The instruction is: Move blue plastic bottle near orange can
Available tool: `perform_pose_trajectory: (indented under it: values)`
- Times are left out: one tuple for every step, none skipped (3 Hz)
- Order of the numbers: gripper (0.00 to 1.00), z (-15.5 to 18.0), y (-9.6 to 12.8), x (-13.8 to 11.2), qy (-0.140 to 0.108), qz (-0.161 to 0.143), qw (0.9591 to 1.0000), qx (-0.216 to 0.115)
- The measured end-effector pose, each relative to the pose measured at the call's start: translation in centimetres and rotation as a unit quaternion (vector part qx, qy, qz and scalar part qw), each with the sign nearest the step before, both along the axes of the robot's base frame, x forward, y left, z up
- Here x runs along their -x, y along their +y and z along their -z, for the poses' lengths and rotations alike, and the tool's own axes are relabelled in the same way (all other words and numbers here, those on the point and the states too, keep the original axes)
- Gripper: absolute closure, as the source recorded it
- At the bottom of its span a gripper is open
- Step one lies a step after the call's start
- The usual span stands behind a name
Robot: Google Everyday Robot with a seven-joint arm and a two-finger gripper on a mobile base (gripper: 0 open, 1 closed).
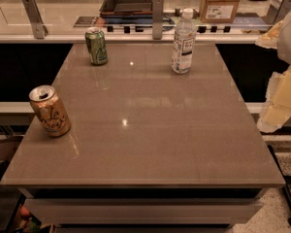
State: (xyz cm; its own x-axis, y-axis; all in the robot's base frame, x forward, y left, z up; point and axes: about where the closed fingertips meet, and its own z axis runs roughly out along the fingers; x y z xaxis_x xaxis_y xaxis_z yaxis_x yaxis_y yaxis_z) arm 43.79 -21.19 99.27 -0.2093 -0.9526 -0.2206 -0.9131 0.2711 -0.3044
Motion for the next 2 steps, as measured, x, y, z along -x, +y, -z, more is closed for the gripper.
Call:
perform_pose_trajectory:
  values:
    - [0.0,0.0,0.0,0.0,0.0,0.0,1.0,0.0]
    - [0.0,-0.4,-0.2,-2.8,-0.017,-0.003,0.9997,-0.02]
